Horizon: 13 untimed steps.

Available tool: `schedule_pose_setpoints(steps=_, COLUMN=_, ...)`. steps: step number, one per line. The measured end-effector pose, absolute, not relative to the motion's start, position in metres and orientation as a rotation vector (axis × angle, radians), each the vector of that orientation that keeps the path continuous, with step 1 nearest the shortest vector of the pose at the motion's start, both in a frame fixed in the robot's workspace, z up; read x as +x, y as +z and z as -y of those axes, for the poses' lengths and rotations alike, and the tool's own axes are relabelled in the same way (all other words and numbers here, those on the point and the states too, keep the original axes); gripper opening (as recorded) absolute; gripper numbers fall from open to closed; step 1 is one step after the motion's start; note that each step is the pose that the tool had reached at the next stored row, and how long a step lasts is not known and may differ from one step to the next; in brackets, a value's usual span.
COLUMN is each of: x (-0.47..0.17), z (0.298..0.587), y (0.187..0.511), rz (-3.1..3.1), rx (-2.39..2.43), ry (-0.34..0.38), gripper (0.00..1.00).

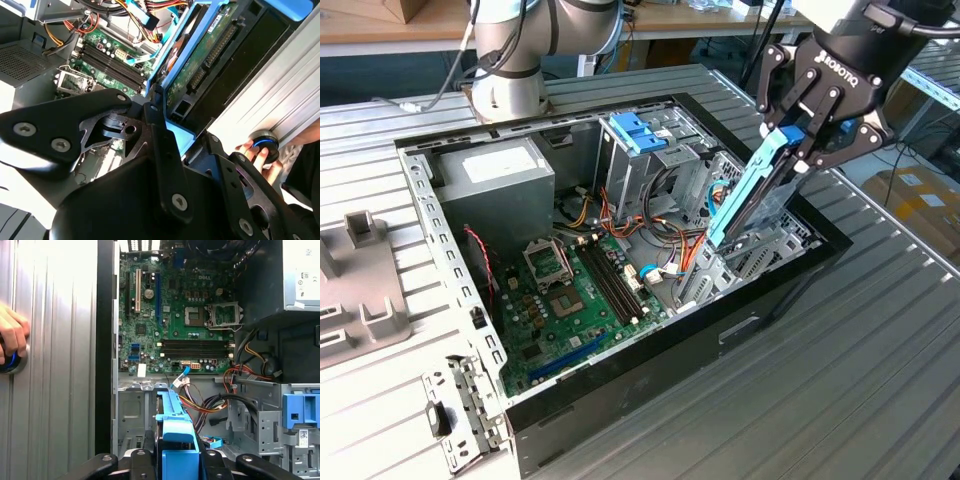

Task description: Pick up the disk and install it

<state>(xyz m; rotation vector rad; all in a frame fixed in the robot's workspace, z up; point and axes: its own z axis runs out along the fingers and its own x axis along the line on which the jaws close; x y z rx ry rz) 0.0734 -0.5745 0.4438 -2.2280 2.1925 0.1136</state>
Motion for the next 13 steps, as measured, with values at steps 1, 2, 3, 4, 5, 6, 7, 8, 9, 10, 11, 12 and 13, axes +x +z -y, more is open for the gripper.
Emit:
schedule_pose_setpoints(steps=1, x=0.074, z=0.575, y=0.443, rz=-2.191, rx=-2.230, ry=0.114, gripper=0.37)
schedule_pose_setpoints(steps=2, x=0.074, z=0.575, y=0.443, rz=-2.188, rx=-2.232, ry=0.114, gripper=0.37)
schedule_pose_setpoints(steps=3, x=0.074, z=0.575, y=0.442, rz=-2.186, rx=-2.234, ry=0.114, gripper=0.37)
schedule_pose_setpoints(steps=4, x=0.074, z=0.576, y=0.442, rz=-2.184, rx=-2.237, ry=0.114, gripper=0.37)
schedule_pose_setpoints(steps=5, x=0.074, z=0.577, y=0.441, rz=-2.183, rx=-2.238, ry=0.114, gripper=0.37)
schedule_pose_setpoints(steps=6, x=0.074, z=0.585, y=0.440, rz=-2.178, rx=-2.243, ry=0.114, gripper=0.37)
schedule_pose_setpoints(steps=7, x=0.074, z=0.586, y=0.440, rz=-2.178, rx=-2.243, ry=0.114, gripper=0.37)
schedule_pose_setpoints(steps=8, x=0.074, z=0.587, y=0.439, rz=-2.178, rx=-2.243, ry=0.114, gripper=0.37)
schedule_pose_setpoints(steps=9, x=0.074, z=0.587, y=0.438, rz=-2.178, rx=-2.243, ry=0.114, gripper=0.37)
schedule_pose_setpoints(steps=10, x=0.074, z=0.588, y=0.437, rz=-2.177, rx=-2.242, ry=0.115, gripper=0.37)
schedule_pose_setpoints(steps=11, x=0.074, z=0.588, y=0.436, rz=-2.177, rx=-2.242, ry=0.116, gripper=0.37)
schedule_pose_setpoints(steps=12, x=0.074, z=0.588, y=0.435, rz=-2.177, rx=-2.242, ry=0.116, gripper=0.37)
schedule_pose_setpoints(steps=13, x=0.075, z=0.588, y=0.435, rz=-2.177, rx=-2.242, ry=0.116, gripper=0.37)
